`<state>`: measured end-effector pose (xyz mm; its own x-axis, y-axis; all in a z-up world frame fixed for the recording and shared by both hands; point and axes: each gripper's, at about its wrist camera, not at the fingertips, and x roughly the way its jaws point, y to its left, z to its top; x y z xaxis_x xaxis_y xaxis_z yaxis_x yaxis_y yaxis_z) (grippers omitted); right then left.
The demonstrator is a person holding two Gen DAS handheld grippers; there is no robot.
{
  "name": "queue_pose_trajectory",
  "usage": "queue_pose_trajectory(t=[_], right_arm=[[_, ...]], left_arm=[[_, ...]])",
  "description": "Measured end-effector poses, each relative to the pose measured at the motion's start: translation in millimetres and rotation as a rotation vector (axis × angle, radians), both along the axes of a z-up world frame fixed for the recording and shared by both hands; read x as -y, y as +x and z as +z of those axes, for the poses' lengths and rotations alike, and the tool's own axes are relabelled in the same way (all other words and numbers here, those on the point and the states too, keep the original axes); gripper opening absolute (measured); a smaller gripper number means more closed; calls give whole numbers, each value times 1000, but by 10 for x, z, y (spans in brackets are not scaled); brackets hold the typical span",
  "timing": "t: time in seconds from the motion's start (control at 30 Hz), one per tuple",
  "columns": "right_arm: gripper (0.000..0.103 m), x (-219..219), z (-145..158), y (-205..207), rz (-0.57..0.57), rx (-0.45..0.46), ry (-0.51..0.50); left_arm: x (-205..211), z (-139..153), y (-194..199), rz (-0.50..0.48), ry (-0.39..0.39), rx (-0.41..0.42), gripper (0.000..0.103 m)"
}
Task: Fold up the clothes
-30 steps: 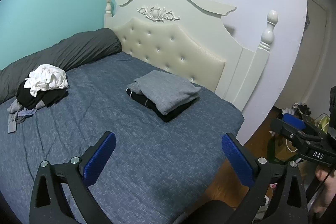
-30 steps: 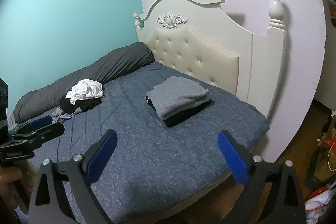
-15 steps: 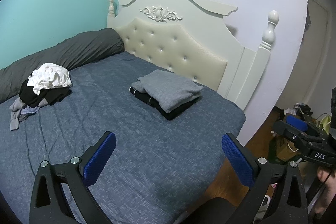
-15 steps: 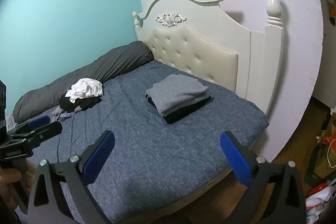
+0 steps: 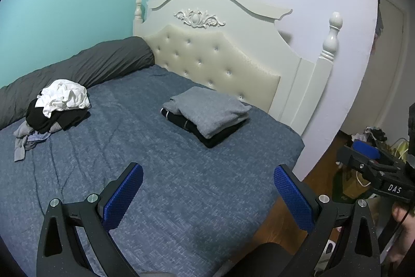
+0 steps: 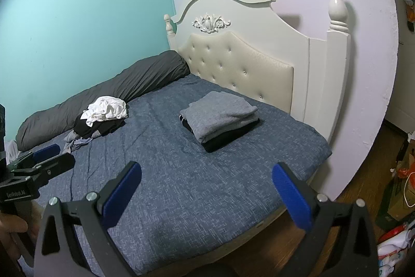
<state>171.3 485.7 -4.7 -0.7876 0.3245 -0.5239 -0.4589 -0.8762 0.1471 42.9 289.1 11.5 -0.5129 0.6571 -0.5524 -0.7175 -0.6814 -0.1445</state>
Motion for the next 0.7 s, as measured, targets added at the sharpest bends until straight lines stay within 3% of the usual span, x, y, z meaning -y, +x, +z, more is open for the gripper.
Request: queue_pose_trajectory(t=[0.7], right_arm=[[102, 13, -27, 12, -5, -4, -5]], left_arm=[[16, -37, 31, -1, -9, -12, 103]])
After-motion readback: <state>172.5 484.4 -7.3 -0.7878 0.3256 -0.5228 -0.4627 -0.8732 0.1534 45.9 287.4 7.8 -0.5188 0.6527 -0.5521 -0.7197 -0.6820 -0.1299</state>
